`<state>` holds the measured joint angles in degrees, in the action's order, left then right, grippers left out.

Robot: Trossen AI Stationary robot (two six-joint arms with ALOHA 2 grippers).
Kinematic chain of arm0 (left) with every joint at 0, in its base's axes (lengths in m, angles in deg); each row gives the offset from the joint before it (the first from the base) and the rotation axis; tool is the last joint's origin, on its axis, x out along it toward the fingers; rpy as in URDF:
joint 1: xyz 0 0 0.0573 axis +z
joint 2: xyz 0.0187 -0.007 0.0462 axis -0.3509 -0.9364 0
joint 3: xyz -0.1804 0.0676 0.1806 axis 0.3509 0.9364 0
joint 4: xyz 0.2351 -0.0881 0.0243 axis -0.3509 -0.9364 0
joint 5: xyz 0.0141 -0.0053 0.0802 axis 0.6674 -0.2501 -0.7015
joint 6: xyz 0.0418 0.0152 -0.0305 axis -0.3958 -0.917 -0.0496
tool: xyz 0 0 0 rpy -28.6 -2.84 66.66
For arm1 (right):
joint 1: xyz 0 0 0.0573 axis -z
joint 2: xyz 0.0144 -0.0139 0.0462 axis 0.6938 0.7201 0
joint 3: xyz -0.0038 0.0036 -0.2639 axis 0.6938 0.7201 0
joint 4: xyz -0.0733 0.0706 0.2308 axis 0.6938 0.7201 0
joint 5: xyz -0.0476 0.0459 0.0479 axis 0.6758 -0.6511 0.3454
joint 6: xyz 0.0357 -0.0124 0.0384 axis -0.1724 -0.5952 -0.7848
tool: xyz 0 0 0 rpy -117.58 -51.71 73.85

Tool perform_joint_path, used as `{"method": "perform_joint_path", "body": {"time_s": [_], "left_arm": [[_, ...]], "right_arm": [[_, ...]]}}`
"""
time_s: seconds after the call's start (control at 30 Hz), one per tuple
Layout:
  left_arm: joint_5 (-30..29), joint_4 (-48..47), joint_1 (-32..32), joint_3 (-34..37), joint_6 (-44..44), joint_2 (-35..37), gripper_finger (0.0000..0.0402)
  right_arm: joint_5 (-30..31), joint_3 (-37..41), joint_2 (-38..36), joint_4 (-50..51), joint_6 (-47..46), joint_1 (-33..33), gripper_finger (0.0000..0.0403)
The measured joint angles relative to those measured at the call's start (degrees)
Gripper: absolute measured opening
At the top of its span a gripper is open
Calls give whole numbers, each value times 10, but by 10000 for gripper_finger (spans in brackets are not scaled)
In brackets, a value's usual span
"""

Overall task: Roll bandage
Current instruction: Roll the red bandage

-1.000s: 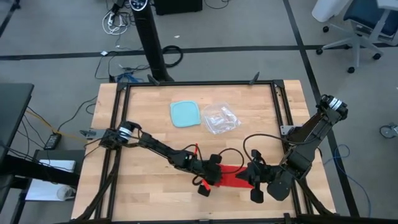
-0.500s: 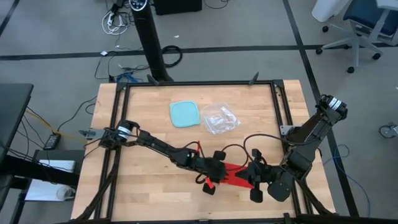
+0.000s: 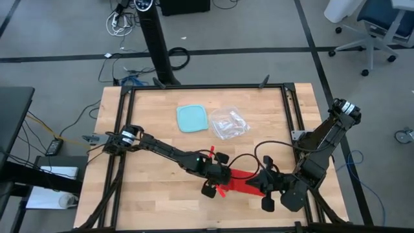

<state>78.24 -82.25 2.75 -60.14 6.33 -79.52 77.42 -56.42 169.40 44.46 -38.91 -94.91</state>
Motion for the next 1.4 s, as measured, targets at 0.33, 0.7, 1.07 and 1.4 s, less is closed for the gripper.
{"method": "perform_joint_path", "body": {"time_s": [0.33, 0.7, 1.07, 1.4], "left_arm": [[28, 123, 3, 52, 16, -4, 72], [38, 255, 3, 63, 19, -38, 72], [50, 372, 11, 62, 24, -88, 72], [44, 383, 14, 21, 23, -85, 72]], "right_arm": [[0, 0, 0, -1, 0, 0, 22], [1, 0, 0, -4, -2, 0, 22], [4, 0, 0, -4, -2, -6, 22], [18, 0, 0, -3, -2, -6, 22]]}}
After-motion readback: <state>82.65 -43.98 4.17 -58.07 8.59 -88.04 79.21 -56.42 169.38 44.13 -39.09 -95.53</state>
